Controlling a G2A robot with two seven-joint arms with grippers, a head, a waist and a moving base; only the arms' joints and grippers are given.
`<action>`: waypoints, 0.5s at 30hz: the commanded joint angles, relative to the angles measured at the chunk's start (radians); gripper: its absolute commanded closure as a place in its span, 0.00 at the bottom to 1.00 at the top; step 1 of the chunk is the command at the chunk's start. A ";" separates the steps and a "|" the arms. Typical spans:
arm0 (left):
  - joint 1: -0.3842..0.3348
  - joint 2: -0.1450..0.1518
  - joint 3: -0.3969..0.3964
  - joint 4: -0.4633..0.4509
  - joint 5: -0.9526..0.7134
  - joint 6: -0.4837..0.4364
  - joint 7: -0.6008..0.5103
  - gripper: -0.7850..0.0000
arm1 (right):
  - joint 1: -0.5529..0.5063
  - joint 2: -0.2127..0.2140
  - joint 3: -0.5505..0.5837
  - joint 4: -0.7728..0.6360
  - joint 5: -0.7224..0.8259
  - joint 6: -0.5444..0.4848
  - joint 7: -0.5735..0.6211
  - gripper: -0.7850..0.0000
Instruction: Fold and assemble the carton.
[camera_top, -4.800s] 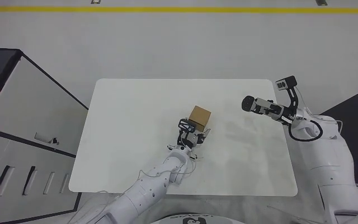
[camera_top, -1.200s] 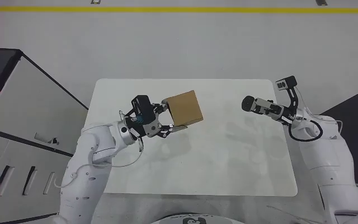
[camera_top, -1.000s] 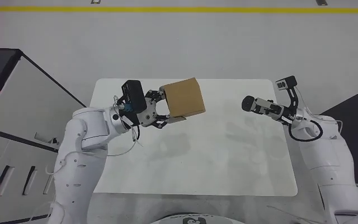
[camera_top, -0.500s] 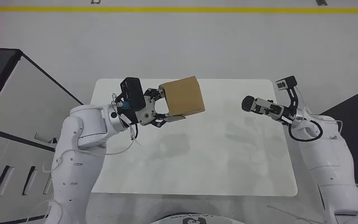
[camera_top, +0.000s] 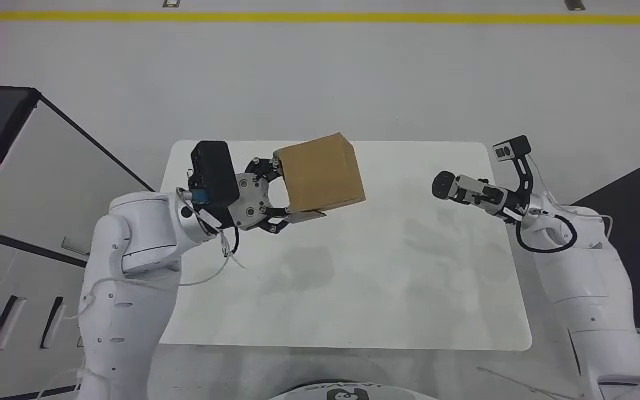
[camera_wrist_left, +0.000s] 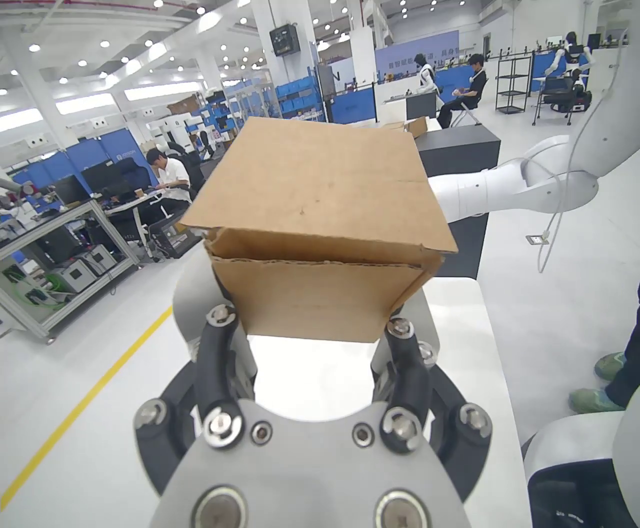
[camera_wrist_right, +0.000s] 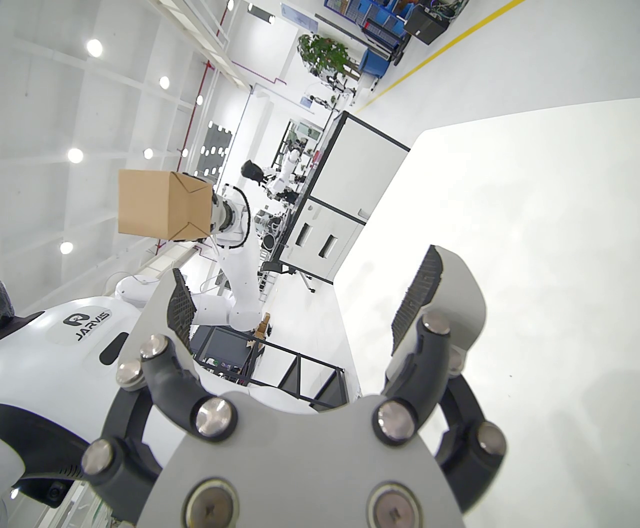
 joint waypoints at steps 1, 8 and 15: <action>-0.002 0.011 -0.028 -0.024 -0.065 0.000 -0.029 1.00 | 0.000 0.000 0.000 0.000 0.000 0.000 0.000 0.00; -0.007 0.022 -0.051 -0.043 -0.132 0.000 -0.060 1.00 | 0.000 0.000 0.000 0.000 0.000 0.000 0.000 0.00; -0.007 0.022 -0.051 -0.043 -0.132 0.000 -0.060 1.00 | 0.000 0.000 0.000 0.000 0.000 0.000 0.000 0.00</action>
